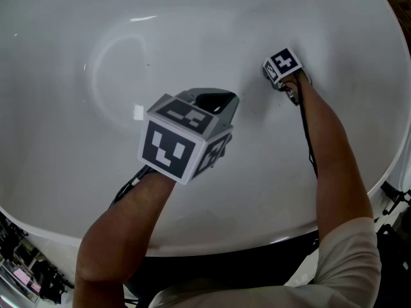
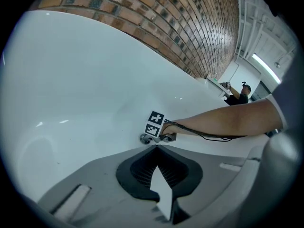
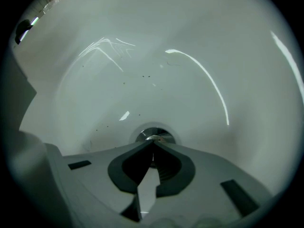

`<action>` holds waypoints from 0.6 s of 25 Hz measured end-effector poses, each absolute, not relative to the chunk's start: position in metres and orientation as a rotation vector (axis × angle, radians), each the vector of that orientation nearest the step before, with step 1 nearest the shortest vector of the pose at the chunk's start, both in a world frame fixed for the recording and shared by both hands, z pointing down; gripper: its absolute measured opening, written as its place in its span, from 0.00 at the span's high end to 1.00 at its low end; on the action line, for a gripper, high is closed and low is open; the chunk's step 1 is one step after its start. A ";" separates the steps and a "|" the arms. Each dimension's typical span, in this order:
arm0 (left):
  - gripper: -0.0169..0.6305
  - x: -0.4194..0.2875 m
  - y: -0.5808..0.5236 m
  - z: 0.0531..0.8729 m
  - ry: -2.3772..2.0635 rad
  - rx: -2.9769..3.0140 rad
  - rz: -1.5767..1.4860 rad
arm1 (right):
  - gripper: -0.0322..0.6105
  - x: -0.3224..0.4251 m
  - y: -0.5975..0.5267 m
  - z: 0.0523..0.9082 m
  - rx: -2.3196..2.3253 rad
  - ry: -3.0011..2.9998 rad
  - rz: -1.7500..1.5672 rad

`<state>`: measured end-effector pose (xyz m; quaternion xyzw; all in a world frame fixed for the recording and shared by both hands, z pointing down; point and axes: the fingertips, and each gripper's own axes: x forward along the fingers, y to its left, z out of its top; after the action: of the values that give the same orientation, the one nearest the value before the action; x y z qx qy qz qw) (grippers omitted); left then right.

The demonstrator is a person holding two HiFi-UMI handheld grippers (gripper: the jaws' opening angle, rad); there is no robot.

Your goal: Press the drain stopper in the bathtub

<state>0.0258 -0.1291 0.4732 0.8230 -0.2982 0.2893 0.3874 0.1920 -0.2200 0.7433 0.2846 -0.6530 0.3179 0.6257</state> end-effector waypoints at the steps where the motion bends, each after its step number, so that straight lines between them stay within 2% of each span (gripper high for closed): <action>1: 0.96 0.026 -0.129 0.473 -0.758 2.094 0.735 | 0.92 0.192 -0.220 0.743 0.652 -1.504 0.724; 9: 0.96 0.025 -0.129 0.473 -0.758 2.096 0.731 | 0.92 0.188 -0.221 0.745 0.632 -1.492 0.638; 15: 0.96 0.024 -0.130 0.472 -0.764 2.089 0.725 | 0.92 0.192 -0.221 0.741 0.658 -1.508 0.710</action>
<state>0.0243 -0.1303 0.4718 0.8220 -0.3006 0.2852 0.3906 0.1918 -0.2207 0.7414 0.2867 -0.6571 0.3092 0.6249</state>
